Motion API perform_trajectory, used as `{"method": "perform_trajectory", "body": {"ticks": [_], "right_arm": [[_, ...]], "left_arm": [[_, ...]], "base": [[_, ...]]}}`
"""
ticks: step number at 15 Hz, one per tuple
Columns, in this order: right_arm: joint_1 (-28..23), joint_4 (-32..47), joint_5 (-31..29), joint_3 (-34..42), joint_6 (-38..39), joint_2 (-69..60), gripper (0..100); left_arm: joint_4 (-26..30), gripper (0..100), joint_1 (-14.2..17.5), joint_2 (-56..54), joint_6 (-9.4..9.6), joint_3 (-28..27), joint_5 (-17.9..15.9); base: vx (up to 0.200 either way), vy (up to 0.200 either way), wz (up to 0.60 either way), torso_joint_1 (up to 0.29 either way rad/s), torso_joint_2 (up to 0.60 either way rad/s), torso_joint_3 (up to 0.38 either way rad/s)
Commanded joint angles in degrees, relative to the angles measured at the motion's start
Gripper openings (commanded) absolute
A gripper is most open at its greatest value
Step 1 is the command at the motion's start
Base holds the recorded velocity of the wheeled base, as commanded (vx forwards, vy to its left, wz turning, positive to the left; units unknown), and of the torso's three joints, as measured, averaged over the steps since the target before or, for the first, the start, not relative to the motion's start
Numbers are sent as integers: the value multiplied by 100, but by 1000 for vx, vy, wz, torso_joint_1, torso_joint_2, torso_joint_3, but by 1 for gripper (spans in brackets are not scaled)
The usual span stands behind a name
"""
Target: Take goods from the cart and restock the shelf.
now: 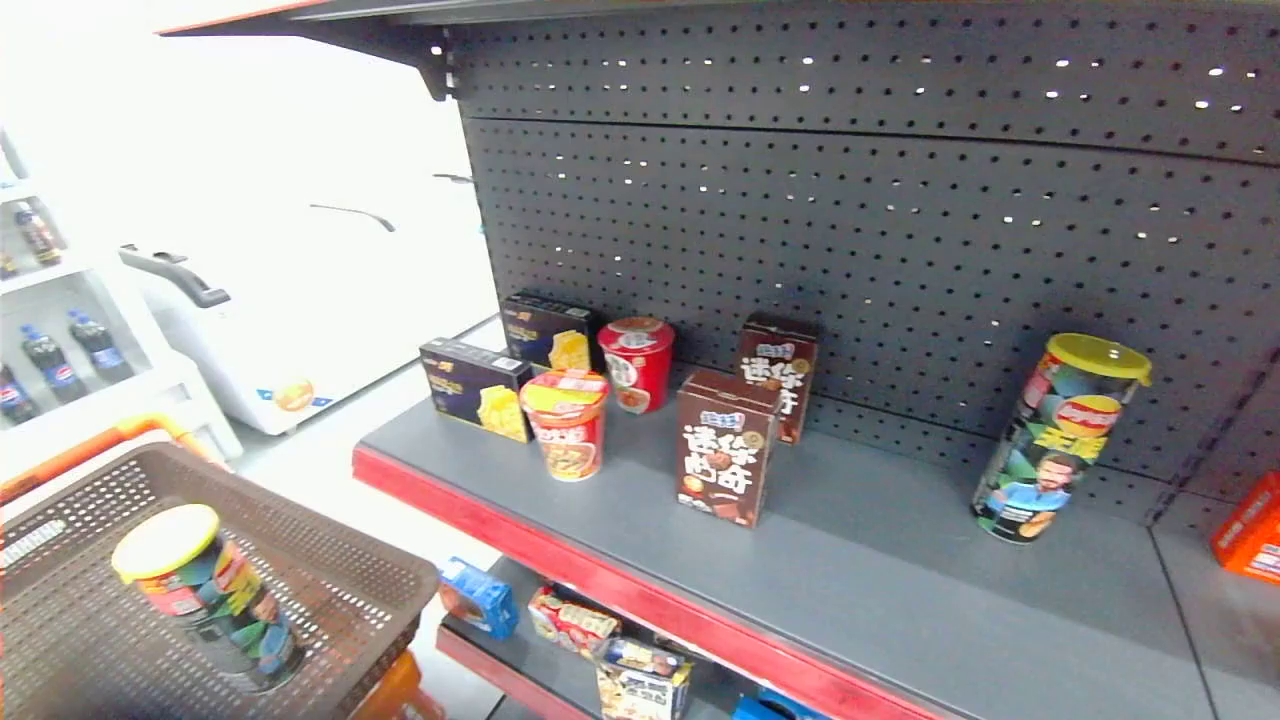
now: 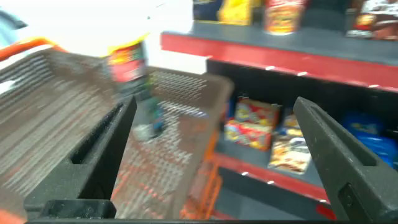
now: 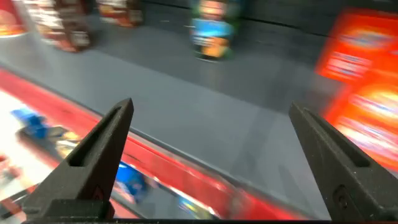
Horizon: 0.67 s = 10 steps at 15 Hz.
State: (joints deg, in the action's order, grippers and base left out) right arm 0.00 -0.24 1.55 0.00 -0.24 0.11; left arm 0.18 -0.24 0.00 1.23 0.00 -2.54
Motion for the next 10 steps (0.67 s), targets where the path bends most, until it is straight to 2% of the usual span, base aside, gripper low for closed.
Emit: {"method": "perform_trajectory", "body": {"ticks": [1,6,10], "right_arm": [[0,-2,3,0,-2,7,100],[0,-2,3,0,-2,7,100],[0,-2,-5,0,7,7,100]], "left_arm": [[-1,100,7,0,0,0,7],[-1,100,-2,0,0,0,-1],[-1,100,-2,0,0,0,-1]], "base": [[0,0,600,2,2,2],[0,0,600,1,3,3],[0,0,0,0,0,0]]}}
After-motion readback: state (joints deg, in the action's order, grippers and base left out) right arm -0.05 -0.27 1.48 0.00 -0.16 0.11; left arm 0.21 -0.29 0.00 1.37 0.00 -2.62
